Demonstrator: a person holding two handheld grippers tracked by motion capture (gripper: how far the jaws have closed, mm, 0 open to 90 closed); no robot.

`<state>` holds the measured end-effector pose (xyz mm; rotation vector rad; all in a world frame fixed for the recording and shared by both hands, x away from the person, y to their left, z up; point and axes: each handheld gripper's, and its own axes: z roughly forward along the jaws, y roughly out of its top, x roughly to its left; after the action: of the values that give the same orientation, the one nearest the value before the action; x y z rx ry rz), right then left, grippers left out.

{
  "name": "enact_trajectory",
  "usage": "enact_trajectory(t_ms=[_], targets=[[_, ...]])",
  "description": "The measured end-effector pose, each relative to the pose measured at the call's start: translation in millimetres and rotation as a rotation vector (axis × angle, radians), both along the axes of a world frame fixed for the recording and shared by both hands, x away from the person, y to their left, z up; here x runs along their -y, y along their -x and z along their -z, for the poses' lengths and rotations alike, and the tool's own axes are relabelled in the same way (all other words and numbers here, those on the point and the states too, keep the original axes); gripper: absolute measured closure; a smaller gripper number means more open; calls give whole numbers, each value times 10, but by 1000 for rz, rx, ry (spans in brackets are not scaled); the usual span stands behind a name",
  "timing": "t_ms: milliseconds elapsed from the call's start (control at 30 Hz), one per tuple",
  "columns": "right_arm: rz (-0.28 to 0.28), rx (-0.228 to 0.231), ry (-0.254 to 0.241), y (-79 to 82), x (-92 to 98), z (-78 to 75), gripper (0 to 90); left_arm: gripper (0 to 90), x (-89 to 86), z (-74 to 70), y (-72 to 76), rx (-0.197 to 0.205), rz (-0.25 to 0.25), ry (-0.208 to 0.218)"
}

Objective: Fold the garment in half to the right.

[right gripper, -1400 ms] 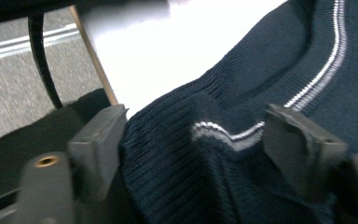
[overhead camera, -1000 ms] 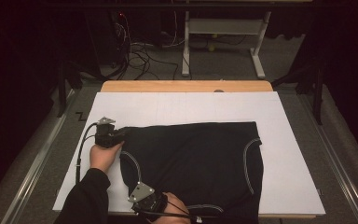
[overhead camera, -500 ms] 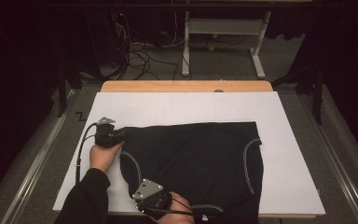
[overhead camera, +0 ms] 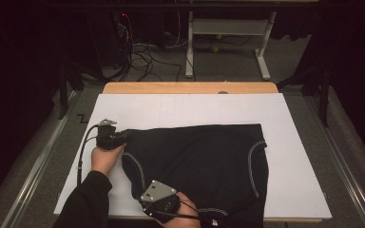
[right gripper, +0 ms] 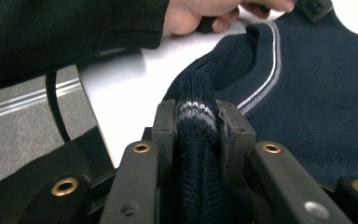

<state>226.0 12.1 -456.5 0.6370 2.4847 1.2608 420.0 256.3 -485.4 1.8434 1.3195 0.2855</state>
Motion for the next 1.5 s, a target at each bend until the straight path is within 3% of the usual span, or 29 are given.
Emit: enact_trajectory(t_ms=[133, 167, 233, 400, 700, 933, 1067, 1233, 1500], targets=[[2, 8, -27, 13, 32, -25, 723, 721, 20, -22, 48, 14, -17, 9], [0, 12, -28, 20, 41, -27, 723, 725, 20, -29, 72, 15, -45, 56], [4, 16, -41, 29, 58, -32, 723, 733, 36, -48, 87, 24, -64, 71], [13, 30, -70, 32, 106, -68, 723, 733, 80, -131, 104, 58, -99, 83], [21, 55, -119, 43, 195, -207, 725, 780, 256, -456, 114, 141, -110, 51], [22, 81, -147, 43, 249, -353, 726, 781, 315, -641, 107, 165, -114, 25], [13, 100, -156, 33, 263, -429, 726, 780, 312, -747, 89, 180, -113, 38], [12, 107, -173, 13, 250, -490, 728, 780, 295, -800, 75, 186, -125, 51], [-7, 119, -151, 4, 140, -504, 729, 780, 175, -749, 90, 179, -149, 72]])
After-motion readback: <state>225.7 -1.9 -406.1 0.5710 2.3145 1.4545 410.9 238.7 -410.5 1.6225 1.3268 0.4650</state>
